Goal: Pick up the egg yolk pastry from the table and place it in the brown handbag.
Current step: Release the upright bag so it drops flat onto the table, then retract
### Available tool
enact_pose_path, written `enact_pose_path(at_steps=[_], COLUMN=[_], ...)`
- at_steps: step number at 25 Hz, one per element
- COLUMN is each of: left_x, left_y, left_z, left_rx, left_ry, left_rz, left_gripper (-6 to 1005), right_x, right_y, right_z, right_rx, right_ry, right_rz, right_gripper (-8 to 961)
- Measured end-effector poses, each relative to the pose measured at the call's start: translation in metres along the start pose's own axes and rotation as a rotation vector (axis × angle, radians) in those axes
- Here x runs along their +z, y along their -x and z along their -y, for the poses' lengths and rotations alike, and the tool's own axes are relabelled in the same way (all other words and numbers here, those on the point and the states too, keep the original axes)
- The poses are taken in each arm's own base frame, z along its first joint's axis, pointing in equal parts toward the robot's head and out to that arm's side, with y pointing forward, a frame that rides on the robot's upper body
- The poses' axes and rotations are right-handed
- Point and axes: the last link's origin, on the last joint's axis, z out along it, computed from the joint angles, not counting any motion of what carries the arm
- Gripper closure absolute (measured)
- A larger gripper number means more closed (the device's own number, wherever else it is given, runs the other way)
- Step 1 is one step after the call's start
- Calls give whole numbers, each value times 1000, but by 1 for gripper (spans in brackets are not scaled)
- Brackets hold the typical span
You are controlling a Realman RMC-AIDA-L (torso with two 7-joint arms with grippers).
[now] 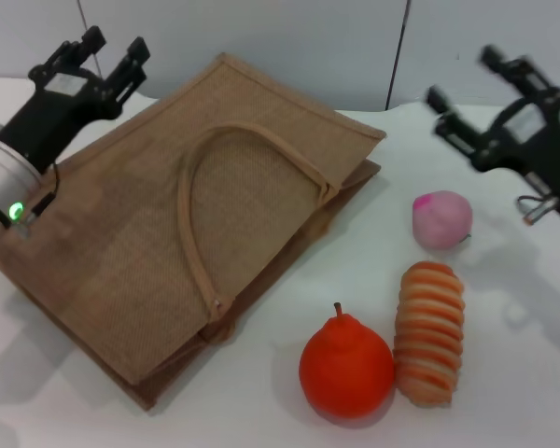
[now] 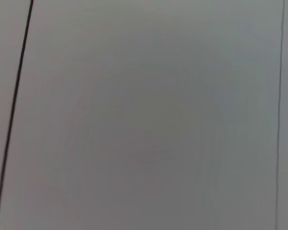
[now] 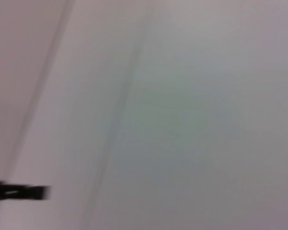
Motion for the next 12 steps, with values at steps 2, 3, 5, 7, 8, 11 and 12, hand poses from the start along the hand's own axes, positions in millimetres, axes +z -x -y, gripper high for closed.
enact_pose_path(at_steps=[2, 3, 5, 7, 8, 11, 12], left_x=[-3, -3, -5, -8, -9, -13, -15], left_y=[4, 5, 7, 9, 9, 9, 9], left_z=[-5, -6, -8, -9, -8, -4, -1], left_rx=[56, 69, 114, 149, 164, 160, 151], left_ry=[-25, -35, -63, -89, -110, -169, -189], left_rz=[-17, -23, -38, -48, -54, -67, -72], left_gripper=[341, 342, 344, 346, 347, 350, 351], right_x=[-6, -7, -12, -16, -19, -27, -31], right_y=[-4, -5, -9, -10, -10, -11, -12], right_z=[9, 12, 18, 23, 26, 34, 37], right_rx=[3, 5, 11, 18, 22, 38, 44], right_ry=[-64, -86, -132, -167, -192, -268, -291], right_rz=[-18, -29, -48, -50, -49, -47, -47], right_gripper=[167, 167, 171, 175, 176, 182, 184])
